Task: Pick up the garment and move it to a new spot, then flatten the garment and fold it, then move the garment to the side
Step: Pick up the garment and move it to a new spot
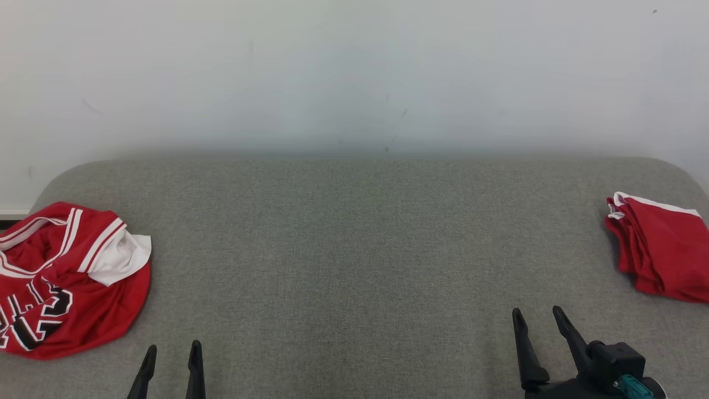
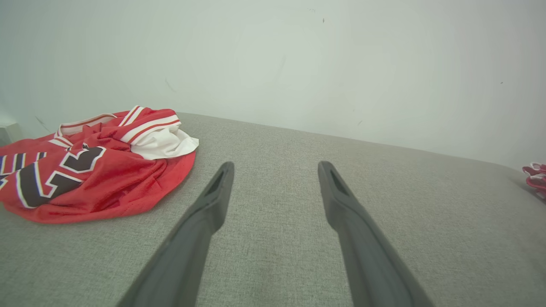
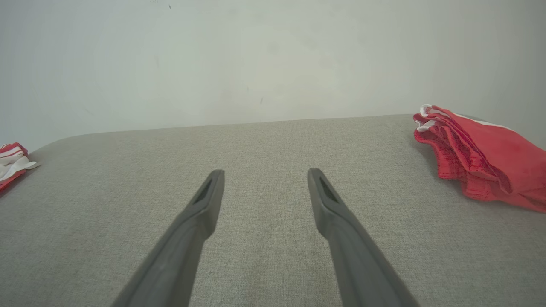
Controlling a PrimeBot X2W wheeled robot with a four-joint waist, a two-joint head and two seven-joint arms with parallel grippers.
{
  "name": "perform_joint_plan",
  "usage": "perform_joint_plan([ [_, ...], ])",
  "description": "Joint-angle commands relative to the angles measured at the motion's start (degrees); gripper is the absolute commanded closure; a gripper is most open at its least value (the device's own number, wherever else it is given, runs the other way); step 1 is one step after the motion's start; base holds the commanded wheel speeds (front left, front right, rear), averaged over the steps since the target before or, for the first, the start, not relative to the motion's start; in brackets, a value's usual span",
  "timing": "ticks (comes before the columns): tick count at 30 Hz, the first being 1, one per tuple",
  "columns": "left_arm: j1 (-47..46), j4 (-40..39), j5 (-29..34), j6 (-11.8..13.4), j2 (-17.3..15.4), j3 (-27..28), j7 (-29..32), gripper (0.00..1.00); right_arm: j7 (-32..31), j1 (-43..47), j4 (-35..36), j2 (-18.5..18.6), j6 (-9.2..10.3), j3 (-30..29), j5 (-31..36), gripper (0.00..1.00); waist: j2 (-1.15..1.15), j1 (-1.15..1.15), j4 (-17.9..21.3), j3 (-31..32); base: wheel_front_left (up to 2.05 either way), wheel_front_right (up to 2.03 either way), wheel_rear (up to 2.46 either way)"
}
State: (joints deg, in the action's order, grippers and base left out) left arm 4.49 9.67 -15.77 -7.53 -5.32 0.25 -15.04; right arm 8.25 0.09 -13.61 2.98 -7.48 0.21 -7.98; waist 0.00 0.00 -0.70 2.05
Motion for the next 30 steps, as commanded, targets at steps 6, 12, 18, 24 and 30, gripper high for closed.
perform_joint_plan([
  [6,-0.36,-0.16,0.68,0.11,0.27,-0.45,-0.18,0.00,-0.38,1.03,0.43,-0.15,-0.01,0.32,-0.80,0.00,0.00,0.00,-1.96,-0.15,0.00,0.00,0.00],
  [12,-0.16,-0.35,0.44,0.11,0.21,-0.43,-0.18,0.00,-0.43,1.32,0.51,-0.13,-0.01,0.90,-1.25,0.00,0.00,0.00,-6.33,-0.13,0.00,0.00,0.00],
  [18,1.09,-0.34,0.88,0.12,0.00,0.07,-0.18,0.00,-0.07,1.40,0.32,-0.14,-0.02,2.43,-1.66,0.00,0.00,0.00,-12.55,0.41,0.00,0.00,0.00],
  [24,1.64,-0.19,1.05,0.12,-0.19,0.21,-0.18,0.00,-0.05,1.22,-0.29,-0.13,-0.01,4.40,-1.83,0.00,0.00,0.00,-19.32,0.82,0.00,0.00,0.00],
  [30,2.43,-0.30,1.13,0.13,-0.52,0.73,-0.18,0.00,0.15,0.72,-0.90,-0.14,-0.01,6.17,-2.52,0.00,0.00,0.00,-24.15,1.01,0.00,0.00,0.00],
])
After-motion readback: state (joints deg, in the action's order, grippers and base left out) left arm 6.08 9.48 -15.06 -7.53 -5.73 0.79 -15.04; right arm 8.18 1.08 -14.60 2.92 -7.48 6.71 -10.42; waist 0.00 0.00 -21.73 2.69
